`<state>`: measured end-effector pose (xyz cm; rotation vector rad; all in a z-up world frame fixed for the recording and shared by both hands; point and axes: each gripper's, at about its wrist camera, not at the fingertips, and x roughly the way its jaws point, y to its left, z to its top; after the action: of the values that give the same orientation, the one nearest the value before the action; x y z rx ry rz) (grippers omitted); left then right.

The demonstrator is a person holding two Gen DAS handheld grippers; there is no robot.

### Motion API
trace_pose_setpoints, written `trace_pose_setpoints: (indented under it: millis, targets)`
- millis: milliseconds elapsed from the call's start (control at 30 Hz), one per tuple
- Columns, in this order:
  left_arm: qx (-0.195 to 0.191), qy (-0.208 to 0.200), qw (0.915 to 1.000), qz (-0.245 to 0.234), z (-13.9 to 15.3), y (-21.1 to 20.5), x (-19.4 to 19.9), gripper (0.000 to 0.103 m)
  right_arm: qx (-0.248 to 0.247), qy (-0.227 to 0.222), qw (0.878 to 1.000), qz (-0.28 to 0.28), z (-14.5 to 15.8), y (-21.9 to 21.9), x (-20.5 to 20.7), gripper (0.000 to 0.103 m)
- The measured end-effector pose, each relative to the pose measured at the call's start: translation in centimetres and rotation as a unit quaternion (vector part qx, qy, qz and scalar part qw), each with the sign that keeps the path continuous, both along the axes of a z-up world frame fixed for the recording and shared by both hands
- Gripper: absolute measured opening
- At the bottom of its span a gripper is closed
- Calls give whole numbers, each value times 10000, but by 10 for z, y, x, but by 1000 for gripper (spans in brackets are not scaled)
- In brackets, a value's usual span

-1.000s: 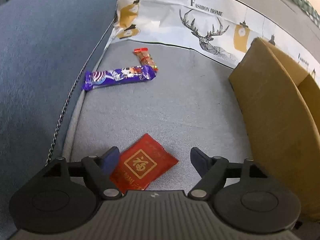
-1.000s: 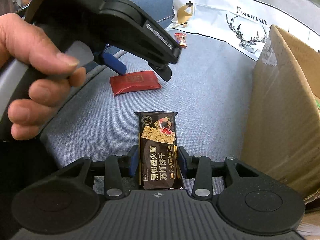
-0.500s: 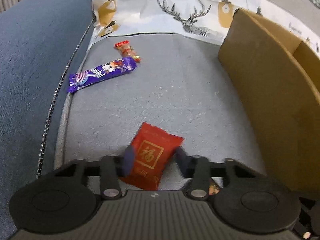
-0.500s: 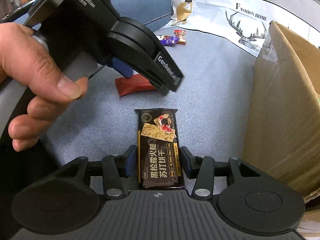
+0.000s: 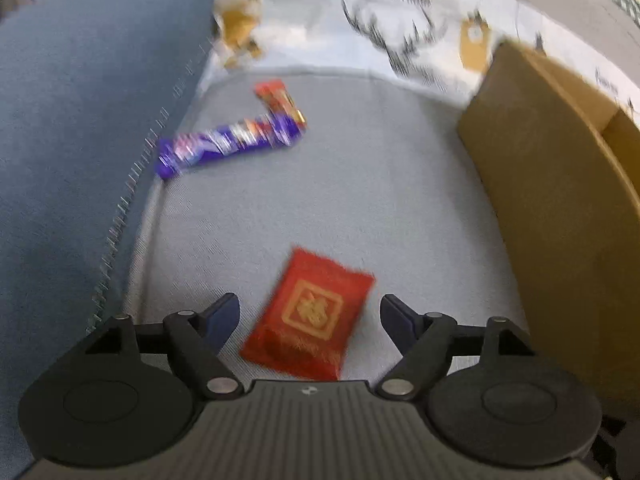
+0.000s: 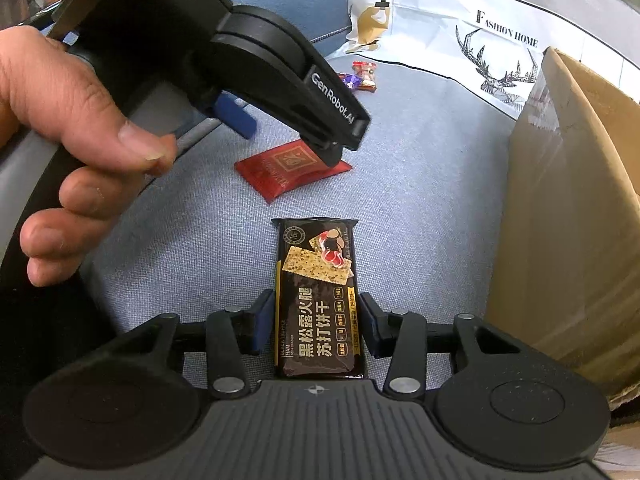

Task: Organize snacks
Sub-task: 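Grasp the red square packet with left tool while right tool grasps the dark cracker bar, then lift and carry the red packet with left tool while right tool carries the cracker bar over the box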

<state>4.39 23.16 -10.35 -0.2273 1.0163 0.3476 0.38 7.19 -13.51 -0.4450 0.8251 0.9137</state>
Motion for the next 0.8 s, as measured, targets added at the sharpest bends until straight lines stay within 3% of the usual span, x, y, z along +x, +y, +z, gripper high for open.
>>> trace_pose_setpoints:
  millis: [100,167,233,300,533,667,800]
  targets:
    - [271,231,9990,-255,-6,-11,5,74,2,3,10000,0,0,0,0,46]
    - [321,170,9986,-372,-5,-16,5,55,0,-1,10000,2,0,0,0,46]
    - [313,129,9985,-419,-4,-18,6,51,-1,-2,10000,-4,0,1,0,46]
    - [311,92,9985,-435,-4,-19,5,50,5,-52,10000,12,0,1,-1,41]
    - [94,-229,9996,-148,3,-9,-1,49,232,-296,9993,-39,8,-1,-5,41]
    - [11,14,9999,-160,-2,-6,3,50,61,-188,9998,-39,2,0,-6,41]
    - [223,106,9992,-320,-5,-14,5,52,55,-22,9999,-90,1,0,-4,42]
